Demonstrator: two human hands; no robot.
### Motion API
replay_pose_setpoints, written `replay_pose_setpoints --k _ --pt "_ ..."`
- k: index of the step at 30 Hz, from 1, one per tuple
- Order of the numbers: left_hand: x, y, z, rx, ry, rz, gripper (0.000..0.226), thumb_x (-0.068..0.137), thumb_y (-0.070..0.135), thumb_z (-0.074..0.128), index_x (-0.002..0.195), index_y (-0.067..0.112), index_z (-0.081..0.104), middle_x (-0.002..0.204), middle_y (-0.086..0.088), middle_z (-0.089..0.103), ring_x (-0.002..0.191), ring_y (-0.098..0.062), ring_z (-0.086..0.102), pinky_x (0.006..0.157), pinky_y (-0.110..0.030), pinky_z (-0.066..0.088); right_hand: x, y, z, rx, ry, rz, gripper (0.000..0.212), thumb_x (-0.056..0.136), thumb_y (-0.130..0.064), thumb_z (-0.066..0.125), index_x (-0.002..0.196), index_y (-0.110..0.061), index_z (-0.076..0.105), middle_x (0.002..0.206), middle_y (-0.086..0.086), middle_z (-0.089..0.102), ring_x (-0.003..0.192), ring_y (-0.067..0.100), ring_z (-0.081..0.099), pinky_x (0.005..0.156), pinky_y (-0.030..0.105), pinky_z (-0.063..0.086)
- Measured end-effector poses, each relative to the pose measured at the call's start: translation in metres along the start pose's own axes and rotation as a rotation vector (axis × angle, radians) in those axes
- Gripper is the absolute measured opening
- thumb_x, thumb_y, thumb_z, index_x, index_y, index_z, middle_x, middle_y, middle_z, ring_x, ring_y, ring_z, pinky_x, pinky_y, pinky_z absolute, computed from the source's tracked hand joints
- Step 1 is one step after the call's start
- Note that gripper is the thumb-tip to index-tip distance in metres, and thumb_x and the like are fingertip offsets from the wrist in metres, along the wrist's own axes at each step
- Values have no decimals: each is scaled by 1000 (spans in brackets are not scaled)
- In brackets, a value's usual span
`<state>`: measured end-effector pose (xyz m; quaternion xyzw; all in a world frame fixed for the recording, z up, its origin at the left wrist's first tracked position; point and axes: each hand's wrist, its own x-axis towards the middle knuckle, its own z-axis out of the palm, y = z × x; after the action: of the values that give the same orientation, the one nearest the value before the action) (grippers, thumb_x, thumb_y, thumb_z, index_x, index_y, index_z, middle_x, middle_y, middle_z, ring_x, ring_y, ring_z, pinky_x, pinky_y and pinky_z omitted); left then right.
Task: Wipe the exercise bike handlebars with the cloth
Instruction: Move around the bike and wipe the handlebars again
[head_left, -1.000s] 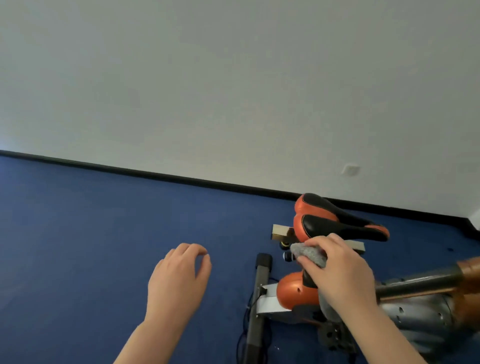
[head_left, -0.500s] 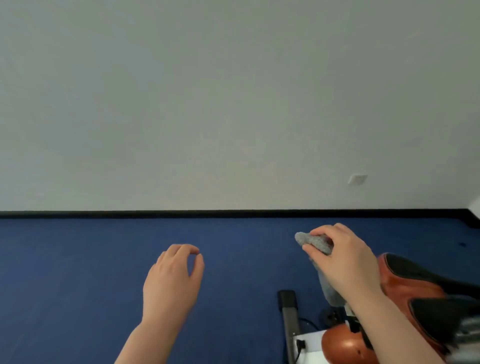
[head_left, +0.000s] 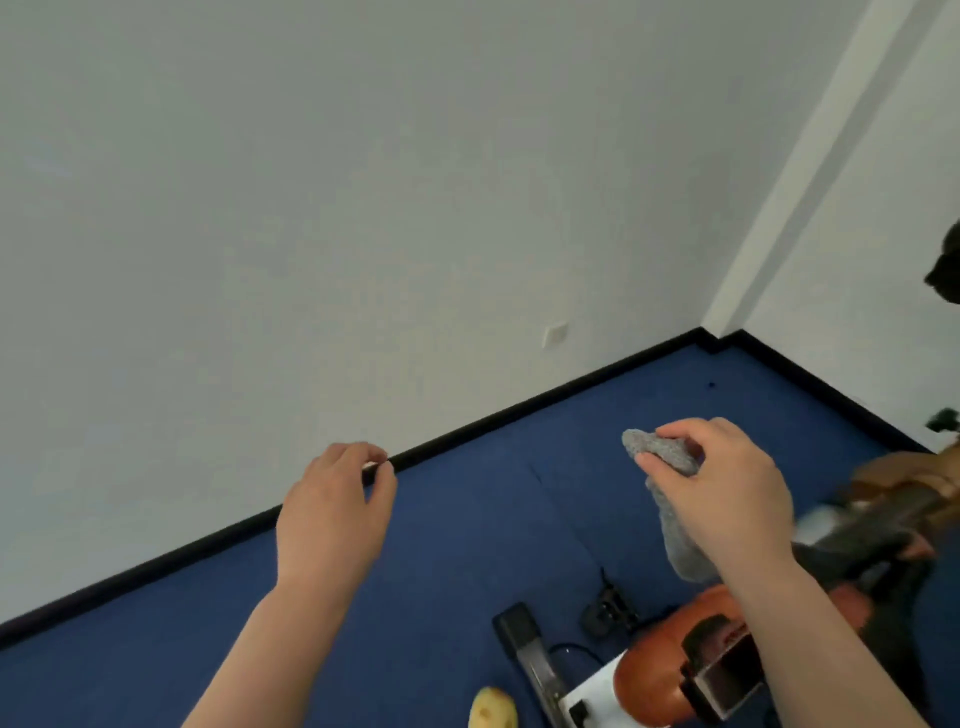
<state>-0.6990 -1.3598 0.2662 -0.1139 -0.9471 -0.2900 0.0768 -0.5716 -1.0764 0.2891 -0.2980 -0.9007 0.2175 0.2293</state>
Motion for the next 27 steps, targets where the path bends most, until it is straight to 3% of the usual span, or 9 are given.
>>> replay_pose_setpoints --k 7,14,18,24,27 --pt "137 63 66 -27 -63 200 22 92 35 45 103 27 62 109 12 61 98 -12 57 75 -31 44 94 10 31 15 90 81 16 75 -40 72 87 -34 63 81 -12 54 66 9 53 51 21 33" --pt "248 111 120 -53 -161 306 21 91 34 47 101 26 63 108 10 63 97 -14 59 75 -34 47 183 11 57 -104 42 231 15 76 -47 68 88 -40 61 81 -19 51 62 1 48 49 12 26" --pt "328 146 168 -61 -234 412 22 92 33 46 103 24 64 110 9 63 99 -14 59 78 -34 48 244 16 83 -131 76 301 13 78 -47 67 86 -40 61 79 -17 52 63 2 51 49 15 30" --pt "428 215 229 -57 -356 704 24 92 32 46 104 23 65 109 9 64 95 -14 59 77 -30 47 320 26 101 -156 173 504 15 78 -44 69 89 -36 63 82 -16 53 68 4 53 51 18 35" --pt "457 260 256 -99 -406 792 23 92 31 47 103 24 65 109 9 64 95 -15 59 77 -32 48 344 39 91 -190 245 594 17 78 -43 69 91 -35 63 85 -15 54 71 5 53 57 27 43"
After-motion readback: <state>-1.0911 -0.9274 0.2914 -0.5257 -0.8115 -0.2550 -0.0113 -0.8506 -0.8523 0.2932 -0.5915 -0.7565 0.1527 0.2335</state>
